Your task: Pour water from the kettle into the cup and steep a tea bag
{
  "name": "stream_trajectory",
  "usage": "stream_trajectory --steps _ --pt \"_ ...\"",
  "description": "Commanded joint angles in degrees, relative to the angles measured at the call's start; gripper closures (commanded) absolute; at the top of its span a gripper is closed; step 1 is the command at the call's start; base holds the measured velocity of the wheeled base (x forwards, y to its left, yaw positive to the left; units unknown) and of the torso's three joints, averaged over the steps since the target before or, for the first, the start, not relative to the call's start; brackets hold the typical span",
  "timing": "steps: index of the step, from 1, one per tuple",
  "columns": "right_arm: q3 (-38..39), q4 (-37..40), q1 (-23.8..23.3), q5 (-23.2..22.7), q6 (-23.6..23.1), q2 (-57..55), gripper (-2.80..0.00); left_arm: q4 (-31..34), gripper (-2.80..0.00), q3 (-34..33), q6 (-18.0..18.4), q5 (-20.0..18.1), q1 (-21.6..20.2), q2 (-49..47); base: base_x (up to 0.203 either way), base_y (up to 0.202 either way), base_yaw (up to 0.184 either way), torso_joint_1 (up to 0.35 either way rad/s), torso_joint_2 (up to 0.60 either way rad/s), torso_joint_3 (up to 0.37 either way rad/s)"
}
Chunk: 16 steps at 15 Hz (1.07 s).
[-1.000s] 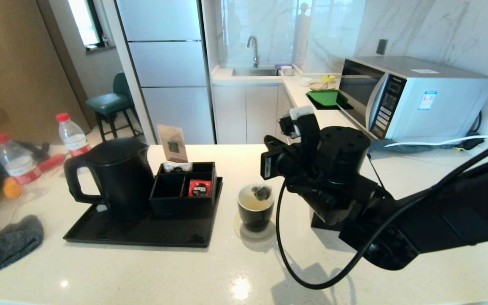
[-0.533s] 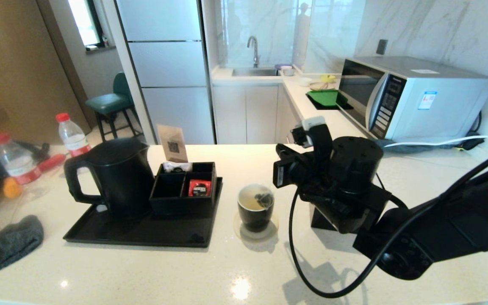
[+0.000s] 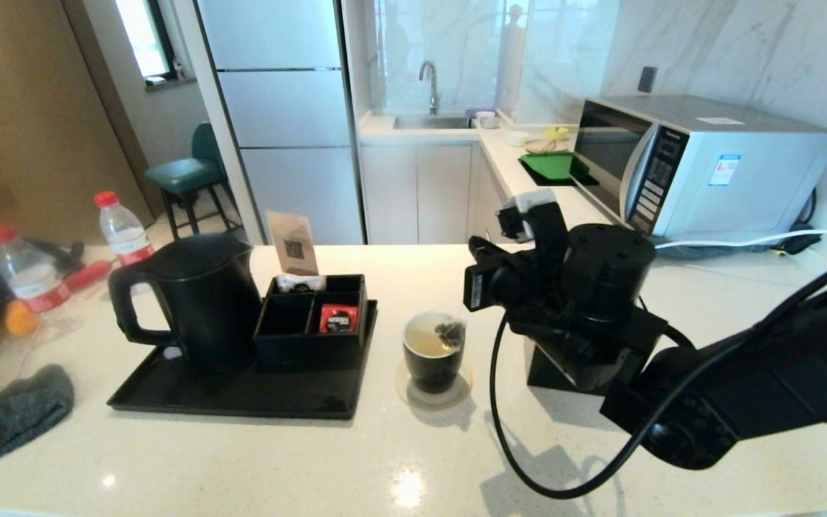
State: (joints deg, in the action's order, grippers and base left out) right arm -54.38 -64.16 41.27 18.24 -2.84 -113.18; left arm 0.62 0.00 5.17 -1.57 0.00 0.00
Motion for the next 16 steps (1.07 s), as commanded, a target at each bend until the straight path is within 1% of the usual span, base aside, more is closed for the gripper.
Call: stream_trajectory --steps 1,16 --pt "-0.3 -0.3 0.0 0.1 -0.1 0.3 0.00 0.0 0.00 0.0 0.0 0.0 0.0 0.0 0.000 0.000 0.000 0.000 0.00 0.000" --pt "-0.2 0.2 0.0 0.0 -0.1 2.4 0.00 0.0 0.00 0.0 0.0 0.0 0.0 0.0 0.000 0.000 0.000 0.000 0.00 0.000"
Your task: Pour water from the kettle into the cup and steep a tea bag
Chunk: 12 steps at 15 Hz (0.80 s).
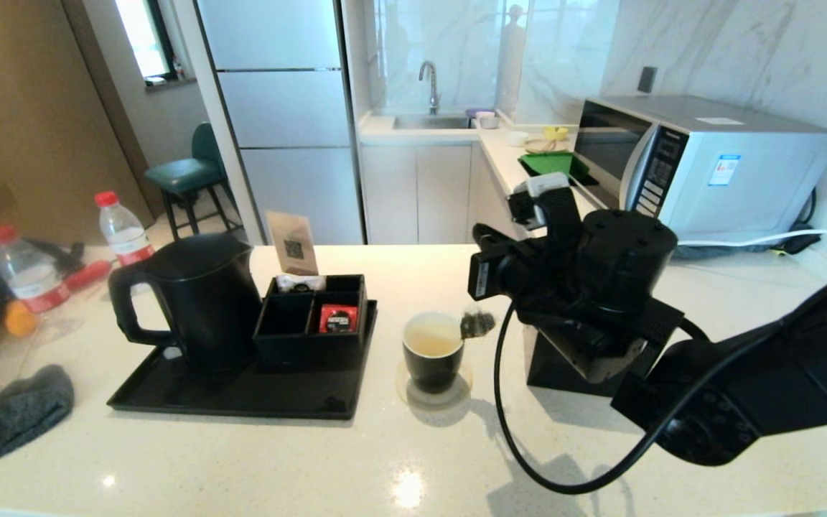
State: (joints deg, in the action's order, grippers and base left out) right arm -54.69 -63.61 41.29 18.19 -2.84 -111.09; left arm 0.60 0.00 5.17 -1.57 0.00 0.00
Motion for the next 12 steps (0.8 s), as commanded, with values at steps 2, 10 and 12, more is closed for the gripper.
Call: stream_trajectory --steps 2,10,12 --pt "-0.1 -0.4 -0.1 0.1 -0.1 0.6 0.00 0.0 0.00 0.0 0.0 0.0 0.0 0.0 0.000 0.000 0.000 0.000 0.00 0.000" --pt "-5.8 3.9 -6.6 -0.2 0.0 5.8 0.00 0.0 0.00 0.0 0.0 0.1 0.0 0.0 0.000 0.000 0.000 0.000 0.00 0.000" --pt "-8.2 6.6 -9.1 -0.4 0.1 7.5 0.00 0.0 0.00 0.0 0.0 0.0 0.0 0.0 0.000 0.000 0.000 0.000 0.00 0.000"
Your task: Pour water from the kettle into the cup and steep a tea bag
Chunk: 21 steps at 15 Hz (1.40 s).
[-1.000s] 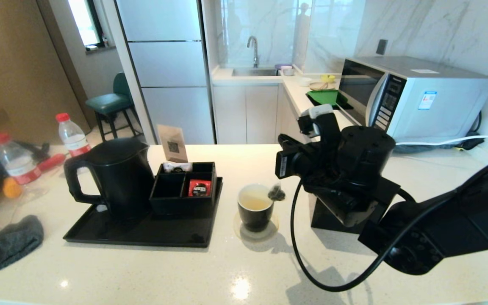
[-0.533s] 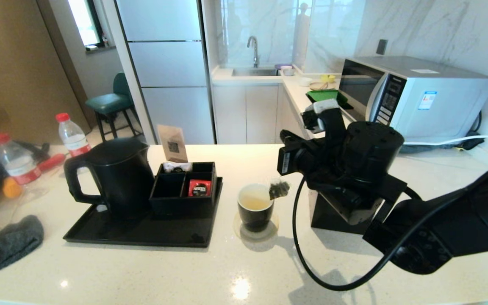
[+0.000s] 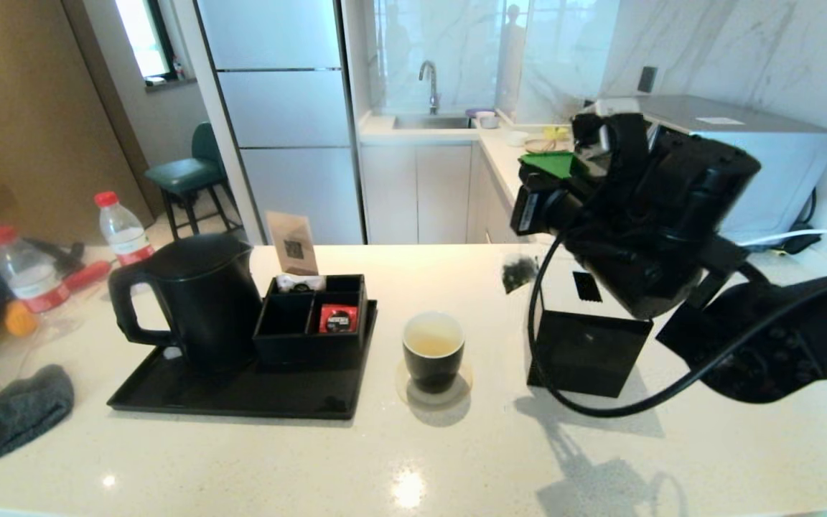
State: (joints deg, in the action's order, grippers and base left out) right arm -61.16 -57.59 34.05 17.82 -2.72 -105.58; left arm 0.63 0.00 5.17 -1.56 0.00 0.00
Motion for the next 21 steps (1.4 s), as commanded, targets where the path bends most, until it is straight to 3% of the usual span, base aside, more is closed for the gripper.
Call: stream_trajectory --steps 1,13,21 --pt "-2.5 1.6 -3.0 -0.1 0.1 2.7 0.00 0.0 0.00 0.0 0.0 0.0 0.0 0.0 0.000 0.000 0.000 0.000 0.00 0.000" --pt "0.5 3.5 -11.8 -0.2 0.2 5.6 0.00 0.0 0.00 0.0 0.0 0.0 0.0 0.0 0.000 0.000 0.000 0.000 0.00 0.000" --pt "5.8 2.9 -12.6 -0.1 1.4 6.5 0.00 0.0 0.00 0.0 0.0 0.0 0.0 0.0 0.000 0.000 0.000 0.000 0.00 0.000"
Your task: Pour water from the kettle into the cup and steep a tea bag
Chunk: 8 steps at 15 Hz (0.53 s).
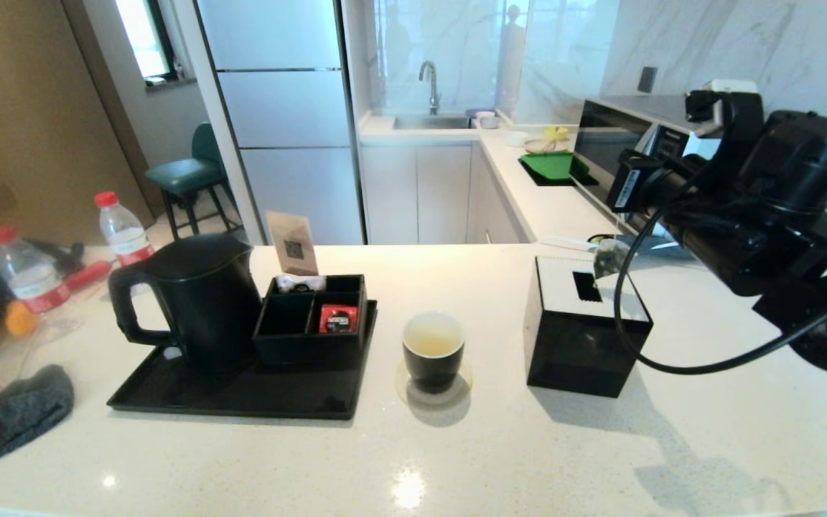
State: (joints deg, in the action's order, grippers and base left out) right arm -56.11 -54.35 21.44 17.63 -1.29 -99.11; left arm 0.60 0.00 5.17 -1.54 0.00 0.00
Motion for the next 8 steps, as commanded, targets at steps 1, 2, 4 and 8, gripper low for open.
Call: stream_trajectory --steps 1,2,4,8 --pt "2.0 -0.4 0.0 0.1 0.0 0.0 0.00 0.0 0.00 0.0 0.0 0.0 0.0 0.0 0.000 0.000 0.000 0.000 0.00 0.000" --pt "3.2 -0.6 0.0 0.1 -0.1 0.0 0.00 0.0 0.00 0.0 0.0 0.0 0.0 0.0 0.000 0.000 0.000 0.000 0.00 0.000" --pt "4.6 -2.7 0.1 0.1 0.0 -0.2 0.00 0.0 0.00 0.0 0.0 0.0 0.0 0.0 0.000 0.000 0.000 0.000 0.00 0.000" --pt "6.9 -3.6 0.1 0.0 0.0 -0.5 0.00 0.0 0.00 0.0 0.0 0.0 0.0 0.0 0.000 0.000 0.000 0.000 0.00 0.000"
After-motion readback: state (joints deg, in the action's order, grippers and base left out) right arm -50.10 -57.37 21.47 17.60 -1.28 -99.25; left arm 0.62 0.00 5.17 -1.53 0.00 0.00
